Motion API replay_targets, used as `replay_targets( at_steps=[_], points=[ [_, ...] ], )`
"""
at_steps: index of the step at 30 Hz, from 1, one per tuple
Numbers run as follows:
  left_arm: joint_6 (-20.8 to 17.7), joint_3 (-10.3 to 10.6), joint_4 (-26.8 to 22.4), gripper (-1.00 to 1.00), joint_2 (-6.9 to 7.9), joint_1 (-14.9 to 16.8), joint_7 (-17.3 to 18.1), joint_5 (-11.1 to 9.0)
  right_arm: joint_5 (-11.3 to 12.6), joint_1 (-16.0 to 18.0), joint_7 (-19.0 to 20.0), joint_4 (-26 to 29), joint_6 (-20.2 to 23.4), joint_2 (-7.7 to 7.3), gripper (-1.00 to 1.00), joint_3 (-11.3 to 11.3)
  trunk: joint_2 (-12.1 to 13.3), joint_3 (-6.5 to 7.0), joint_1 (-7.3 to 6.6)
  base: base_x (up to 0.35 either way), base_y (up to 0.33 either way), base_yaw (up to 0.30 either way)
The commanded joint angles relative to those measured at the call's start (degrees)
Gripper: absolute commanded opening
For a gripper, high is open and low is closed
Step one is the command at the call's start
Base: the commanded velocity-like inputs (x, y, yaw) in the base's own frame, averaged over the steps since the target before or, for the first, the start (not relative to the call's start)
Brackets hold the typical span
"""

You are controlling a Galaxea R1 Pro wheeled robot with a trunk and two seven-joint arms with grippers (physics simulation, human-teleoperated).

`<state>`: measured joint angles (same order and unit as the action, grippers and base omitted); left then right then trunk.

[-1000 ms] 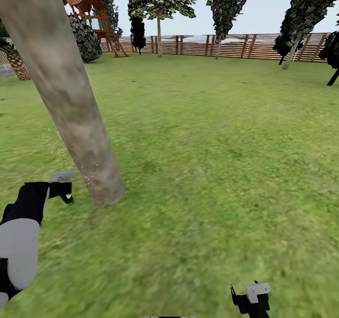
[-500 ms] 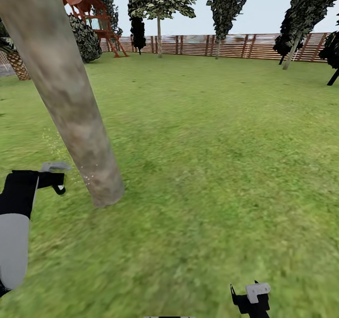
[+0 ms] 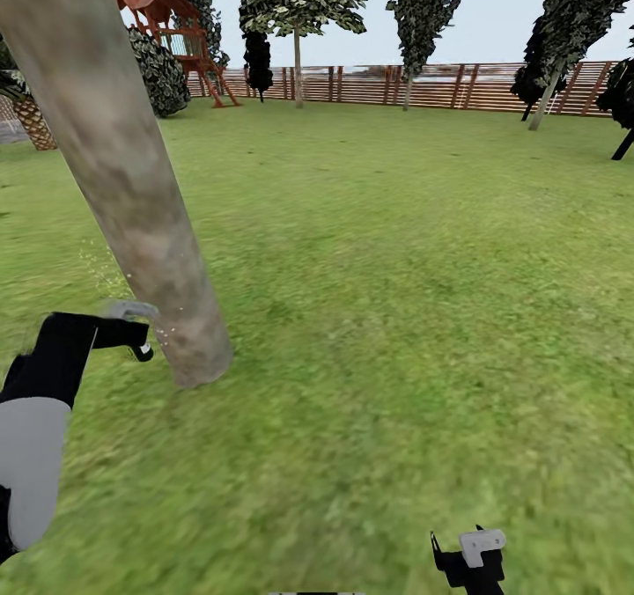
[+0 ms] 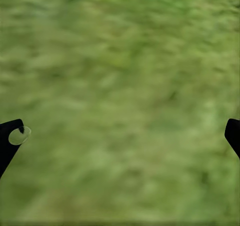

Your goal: In the garden, pick up the pesticide atomizer on the floor and spray pesticide onto both trees until each tree trunk is fully covered.

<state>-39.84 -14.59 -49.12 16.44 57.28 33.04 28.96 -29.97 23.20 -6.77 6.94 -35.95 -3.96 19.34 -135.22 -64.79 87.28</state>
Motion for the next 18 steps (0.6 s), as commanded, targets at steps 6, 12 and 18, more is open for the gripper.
replay_targets(
  at_steps=[6, 12, 18],
  points=[
    [-1.04, 2.22, -0.16, -1.0, -0.11, 0.91, 0.18, 0.32, 0.0, 0.0, 0.0, 0.0, 0.01, 0.0, 1.0, 0.0, 0.0, 0.0, 0.0, 0.0, 0.0, 0.0],
    [-0.8, -0.12, -0.13, -1.0, 1.27, -0.18, 0.19, 0.83, 0.0, 0.0, 0.0, 0.0, 0.01, 0.0, 1.0, 0.0, 0.0, 0.0, 0.0, 0.003, 0.0, 0.0],
    [-0.82, -0.38, -0.19, -1.0, 2.38, -0.15, -0.18, 0.71, 0.0, 0.0, 0.0, 0.05, -0.03, 0.0, 1.0, 0.0, 0.0, 0.0, 0.0, 0.094, 0.029, 0.0]
  ],
)
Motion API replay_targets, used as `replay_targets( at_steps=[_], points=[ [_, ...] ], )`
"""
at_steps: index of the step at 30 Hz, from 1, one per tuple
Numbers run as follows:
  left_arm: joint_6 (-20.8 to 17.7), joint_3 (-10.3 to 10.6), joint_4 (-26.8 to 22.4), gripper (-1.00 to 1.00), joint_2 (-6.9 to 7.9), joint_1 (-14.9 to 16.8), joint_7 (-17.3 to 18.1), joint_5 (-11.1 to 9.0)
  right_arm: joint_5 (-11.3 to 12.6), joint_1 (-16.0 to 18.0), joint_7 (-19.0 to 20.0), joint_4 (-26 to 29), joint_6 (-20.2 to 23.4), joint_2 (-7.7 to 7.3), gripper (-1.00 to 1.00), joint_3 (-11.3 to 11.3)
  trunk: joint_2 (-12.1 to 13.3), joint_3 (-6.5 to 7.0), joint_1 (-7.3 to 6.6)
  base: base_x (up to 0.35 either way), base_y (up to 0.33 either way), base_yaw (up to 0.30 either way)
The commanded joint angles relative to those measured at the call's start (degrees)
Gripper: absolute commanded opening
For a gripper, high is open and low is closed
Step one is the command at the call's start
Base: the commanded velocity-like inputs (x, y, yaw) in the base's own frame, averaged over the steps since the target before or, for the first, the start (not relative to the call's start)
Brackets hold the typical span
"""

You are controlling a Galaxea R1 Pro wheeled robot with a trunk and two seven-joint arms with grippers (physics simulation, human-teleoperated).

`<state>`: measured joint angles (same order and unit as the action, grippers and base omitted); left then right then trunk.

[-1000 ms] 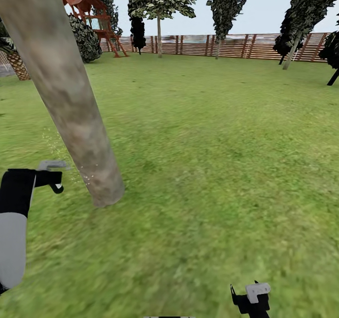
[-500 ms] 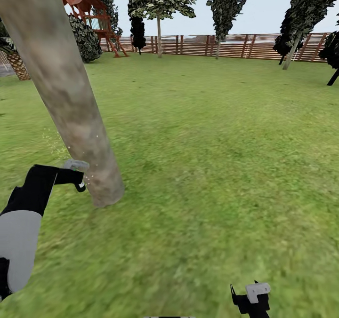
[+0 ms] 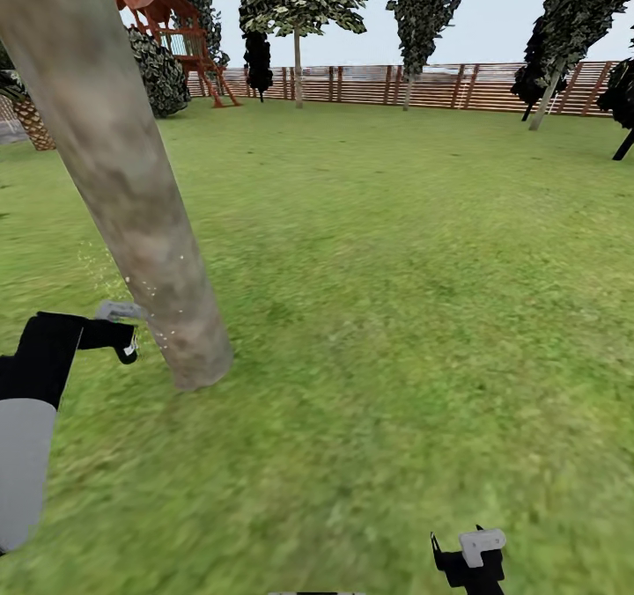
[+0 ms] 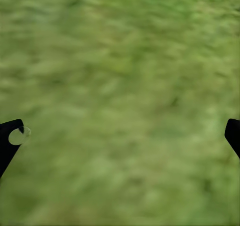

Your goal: In the garden, pick up the pesticide atomizer on the floor and spray pesticide onto both trees until each tree trunk is fully covered.

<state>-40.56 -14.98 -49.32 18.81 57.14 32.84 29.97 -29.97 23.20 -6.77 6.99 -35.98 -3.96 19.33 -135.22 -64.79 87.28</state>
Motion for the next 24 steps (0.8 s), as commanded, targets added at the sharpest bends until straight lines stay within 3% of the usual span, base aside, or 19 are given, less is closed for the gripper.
replay_targets(
  at_steps=[1, 4, 6, 8, 14, 24],
  points=[
    [-0.07, 0.01, 0.16, -1.0, 0.83, -0.05, -0.02, -0.24, 0.0, 0.0, 0.0, 0.0, 0.01, 0.0, 1.0, 0.0, 0.0, 0.0, 0.0, 0.005, 0.001, 0.0],
    [-0.04, -0.03, 0.82, -1.0, 3.29, -0.14, -0.05, -0.38, 0.0, 0.0, 0.0, 0.02, 0.0, 0.0, 1.0, 0.0, 0.0, 0.0, 0.0, 0.002, 0.001, 0.066],
    [-0.04, -0.04, 0.85, -1.0, 3.72, -0.17, -0.05, -0.47, 0.0, 0.0, 0.0, -0.02, 0.01, 0.03, 1.0, 0.0, 0.0, 0.0, 0.0, 0.0, 0.0, 0.228],
    [-0.1, -0.02, 0.42, -1.0, 3.7, -0.19, -0.06, -0.57, 0.0, 0.0, 0.0, -0.04, 0.02, 0.07, 1.0, 0.0, 0.0, 0.0, 0.0, 0.0, 0.0, 0.246],
    [-0.08, 0.02, 0.7, -1.0, 1.28, -0.19, -0.06, -0.61, 0.0, 0.0, 0.0, 0.03, 0.02, 0.02, 1.0, 0.0, 0.0, 0.0, 0.0, 0.087, -0.181, 0.028],
    [-0.12, -0.05, 2.44, -1.0, 1.43, -0.19, -1.58, -0.41, 0.0, 0.0, 0.0, -0.02, 0.02, 0.08, 1.0, 0.0, 0.0, 0.0, 0.0, 0.111, -0.256, 0.002]
  ],
)
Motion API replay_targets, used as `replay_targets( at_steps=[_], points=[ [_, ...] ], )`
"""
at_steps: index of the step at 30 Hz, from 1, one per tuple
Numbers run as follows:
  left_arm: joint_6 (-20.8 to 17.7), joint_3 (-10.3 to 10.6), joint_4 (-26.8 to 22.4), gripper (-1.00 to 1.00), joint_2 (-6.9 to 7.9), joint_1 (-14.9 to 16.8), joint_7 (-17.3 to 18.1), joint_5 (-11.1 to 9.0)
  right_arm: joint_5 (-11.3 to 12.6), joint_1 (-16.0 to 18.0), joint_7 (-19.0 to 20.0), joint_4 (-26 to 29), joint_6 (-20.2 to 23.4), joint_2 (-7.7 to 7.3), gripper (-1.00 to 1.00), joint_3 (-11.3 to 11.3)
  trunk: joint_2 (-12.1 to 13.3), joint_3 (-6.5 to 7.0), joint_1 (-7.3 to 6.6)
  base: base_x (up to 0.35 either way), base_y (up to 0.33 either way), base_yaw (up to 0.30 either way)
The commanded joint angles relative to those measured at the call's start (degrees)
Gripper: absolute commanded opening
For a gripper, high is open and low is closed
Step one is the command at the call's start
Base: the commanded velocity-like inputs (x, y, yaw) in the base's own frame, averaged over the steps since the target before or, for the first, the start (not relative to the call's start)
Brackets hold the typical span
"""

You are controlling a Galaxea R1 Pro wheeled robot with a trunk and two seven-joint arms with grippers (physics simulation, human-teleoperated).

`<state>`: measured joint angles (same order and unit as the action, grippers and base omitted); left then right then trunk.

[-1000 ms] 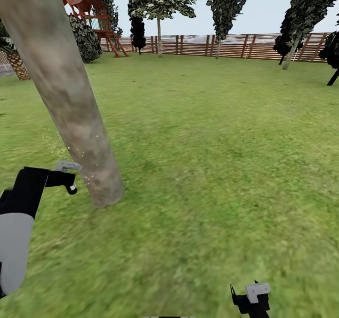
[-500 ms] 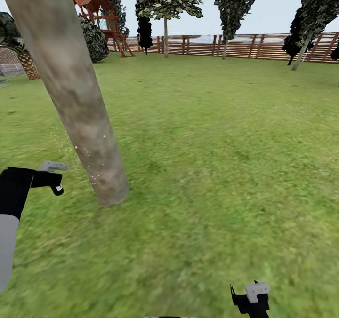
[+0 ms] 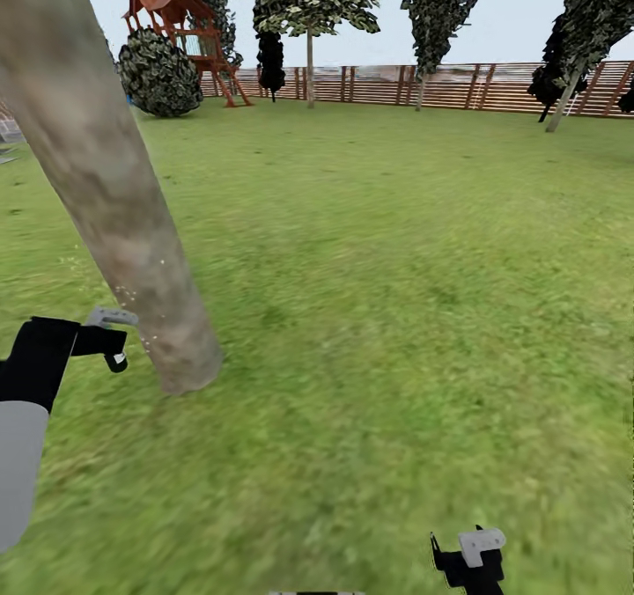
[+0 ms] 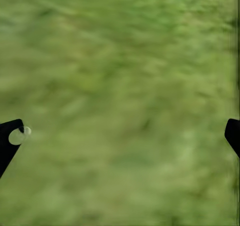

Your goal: In the garden, pick up the pesticide atomizer on the floor and spray pesticide onto both trees until each tree trunk is fully covered.

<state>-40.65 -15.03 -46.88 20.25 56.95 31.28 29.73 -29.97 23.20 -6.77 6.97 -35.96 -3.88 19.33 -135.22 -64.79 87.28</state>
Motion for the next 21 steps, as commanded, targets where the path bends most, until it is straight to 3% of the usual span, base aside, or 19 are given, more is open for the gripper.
replay_targets(
  at_steps=[1, 12, 21],
  points=[
    [-0.02, -0.03, 0.48, -1.0, 0.03, 0.0, -0.46, -0.21, 0.0, 0.0, 0.0, 0.03, 0.01, 0.01, 1.0, 0.0, 0.0, 0.0, 0.0, 0.111, -0.257, 0.096],
    [0.04, -0.7, 1.35, -1.0, -0.12, 0.0, -0.95, -0.27, 0.0, 0.0, 0.0, 0.05, -0.02, 0.01, 1.0, 0.0, 0.0, 0.0, 0.0, 0.154, -0.243, 0.249],
    [0.04, -0.78, 1.18, -1.0, -0.12, -0.52, -0.95, -0.28, 0.04, 0.0, -0.02, 0.06, -0.07, -0.08, 1.0, 0.0, 0.0, 0.0, 0.0, -0.081, -0.267, 0.021]
  ],
)
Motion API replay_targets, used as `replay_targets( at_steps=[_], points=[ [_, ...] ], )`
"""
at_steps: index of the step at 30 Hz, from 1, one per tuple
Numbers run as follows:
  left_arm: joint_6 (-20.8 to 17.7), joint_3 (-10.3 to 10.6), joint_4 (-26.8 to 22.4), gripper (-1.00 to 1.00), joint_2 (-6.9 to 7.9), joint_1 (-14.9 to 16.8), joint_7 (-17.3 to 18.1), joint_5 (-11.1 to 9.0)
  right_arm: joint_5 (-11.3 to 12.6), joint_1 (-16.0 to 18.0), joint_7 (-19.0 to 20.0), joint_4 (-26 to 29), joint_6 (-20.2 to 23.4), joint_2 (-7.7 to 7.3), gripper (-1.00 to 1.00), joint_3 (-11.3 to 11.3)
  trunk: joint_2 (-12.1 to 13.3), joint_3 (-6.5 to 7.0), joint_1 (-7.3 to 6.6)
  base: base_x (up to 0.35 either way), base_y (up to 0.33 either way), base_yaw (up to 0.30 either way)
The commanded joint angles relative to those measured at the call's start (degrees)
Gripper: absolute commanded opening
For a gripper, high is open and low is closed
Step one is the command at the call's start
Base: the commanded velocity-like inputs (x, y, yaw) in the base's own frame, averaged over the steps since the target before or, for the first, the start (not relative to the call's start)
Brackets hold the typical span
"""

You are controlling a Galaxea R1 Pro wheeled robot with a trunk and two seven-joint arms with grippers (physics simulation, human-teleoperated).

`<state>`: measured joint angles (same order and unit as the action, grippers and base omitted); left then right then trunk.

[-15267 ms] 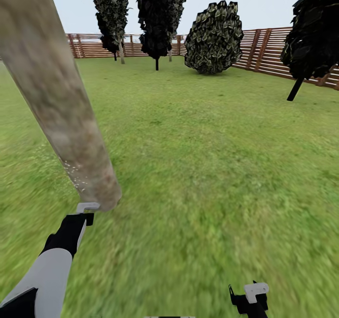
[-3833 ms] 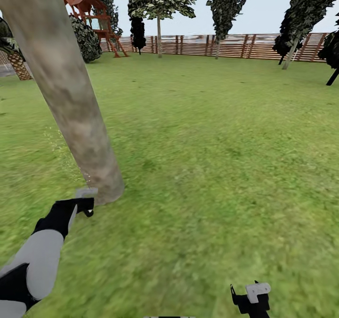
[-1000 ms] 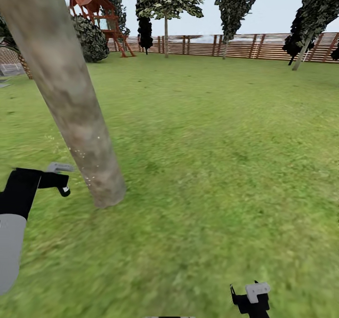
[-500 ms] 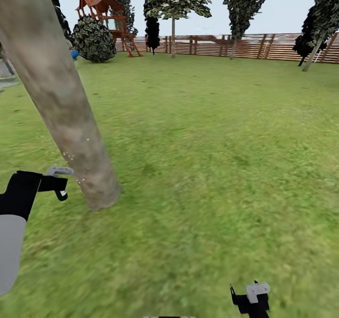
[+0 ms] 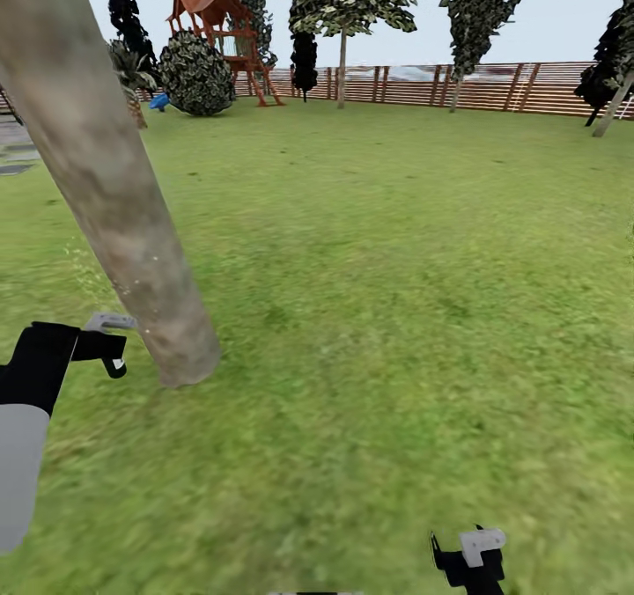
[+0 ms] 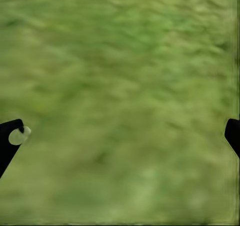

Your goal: In the garden, pick up the pesticide atomizer on the floor and spray pesticide onto both trees until each tree trunk is fully covered.

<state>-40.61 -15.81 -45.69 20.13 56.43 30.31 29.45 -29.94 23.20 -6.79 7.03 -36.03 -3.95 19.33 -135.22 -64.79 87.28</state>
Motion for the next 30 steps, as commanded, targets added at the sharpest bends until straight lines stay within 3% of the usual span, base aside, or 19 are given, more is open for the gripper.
replay_targets(
  at_steps=[1, 10, 14, 16, 23, 30],
  points=[
    [0.01, 0.01, -0.01, -1.0, 0.0, 0.0, 0.01, -0.01, 0.0, 0.0, 0.0, 0.0, 0.0, 0.0, 1.0, 0.0, 0.0, 0.0, 0.0, -0.1, -0.27, 0.0],
    [-0.02, -0.02, 0.08, -1.0, 0.0, -0.09, -0.08, 0.08, -0.01, 0.0, 0.02, 0.0, 0.0, 0.0, 1.0, 0.0, 0.0, 0.0, 0.0, 0.165, -0.221, 0.009],
    [0.13, -3.11, 0.15, -1.0, 0.0, -0.1, -0.08, 0.21, -0.03, 0.0, 0.02, 0.0, 0.0, 0.05, 1.0, 0.0, 0.0, 0.0, 0.0, 0.272, -0.145, 0.228],
    [0.17, -3.48, 0.16, -1.0, 0.0, -0.23, -0.08, 0.3, -0.03, 0.0, 0.02, 0.0, 0.0, 0.07, 1.0, 0.0, 0.0, 0.0, 0.0, 0.118, -0.043, 0.274],
    [0.44, -3.13, 0.15, -1.0, -0.09, -3.82, -2.89, 0.61, -0.03, 0.0, 0.02, 0.0, 0.01, 0.09, 1.0, 0.0, 0.0, 0.0, 0.0, 0.047, -0.078, 0.269],
    [0.53, -3.0, 0.14, -1.0, -0.09, -6.08, -4.37, 0.72, -0.02, 0.0, 0.03, 0.0, 0.0, 0.12, 1.0, 0.0, 0.0, 0.0, 0.0, 0.174, -0.22, 0.03]
  ],
)
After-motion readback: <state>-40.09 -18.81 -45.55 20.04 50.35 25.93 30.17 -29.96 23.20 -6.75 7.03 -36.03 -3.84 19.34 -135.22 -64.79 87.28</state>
